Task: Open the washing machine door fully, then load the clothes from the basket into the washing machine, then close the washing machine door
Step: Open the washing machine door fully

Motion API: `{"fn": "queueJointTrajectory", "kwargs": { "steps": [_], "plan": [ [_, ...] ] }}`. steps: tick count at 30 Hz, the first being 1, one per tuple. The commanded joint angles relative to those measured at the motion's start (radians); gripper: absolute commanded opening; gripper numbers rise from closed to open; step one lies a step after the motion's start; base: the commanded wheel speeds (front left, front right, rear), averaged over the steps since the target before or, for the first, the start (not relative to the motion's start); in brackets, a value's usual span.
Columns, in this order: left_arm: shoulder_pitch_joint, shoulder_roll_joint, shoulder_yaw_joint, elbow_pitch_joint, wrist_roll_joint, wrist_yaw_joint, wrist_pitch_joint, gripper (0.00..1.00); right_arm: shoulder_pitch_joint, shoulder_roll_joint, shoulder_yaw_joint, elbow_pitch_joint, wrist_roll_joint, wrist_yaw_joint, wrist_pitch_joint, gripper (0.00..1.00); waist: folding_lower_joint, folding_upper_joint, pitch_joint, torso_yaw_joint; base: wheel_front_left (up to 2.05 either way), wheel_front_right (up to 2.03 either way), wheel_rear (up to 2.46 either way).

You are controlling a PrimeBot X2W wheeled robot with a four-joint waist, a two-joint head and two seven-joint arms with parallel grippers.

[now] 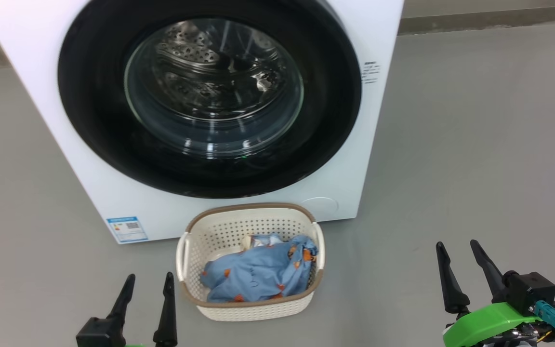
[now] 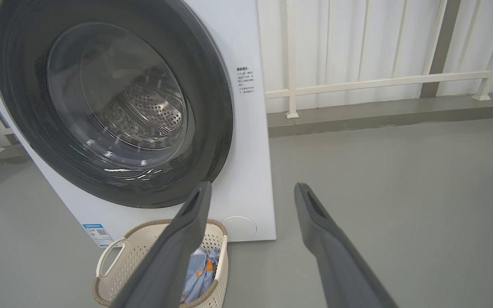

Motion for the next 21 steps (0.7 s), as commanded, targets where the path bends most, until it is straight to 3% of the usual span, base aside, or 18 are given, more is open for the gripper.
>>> {"fn": "queueJointTrajectory", "kwargs": {
  "steps": [1, 14, 21],
  "plan": [
    [-0.023, 0.009, 0.031, -0.03, 0.0, -0.003, -0.007, 1.0, -0.04, -0.01, 0.027, -0.02, -0.009, 0.002, -0.012, 1.0, -0.0001, 0.0, 0.0, 0.0, 1.26, 0.8, -2.06],
    [-0.019, 0.009, 0.039, -0.032, -0.003, 0.006, -0.007, 1.0, -0.042, -0.01, 0.031, -0.015, -0.009, 0.002, -0.012, 1.0, -0.0001, 0.0, 0.001, -0.002, 1.55, 0.79, -2.33],
    [-0.025, 0.009, 0.036, -0.031, 0.005, 0.015, -0.007, 1.0, -0.05, -0.01, 0.031, -0.013, -0.004, 0.002, -0.012, 1.0, -0.0001, 0.0, 0.005, -0.003, 0.72, 0.66, -1.38]
  ]
}}
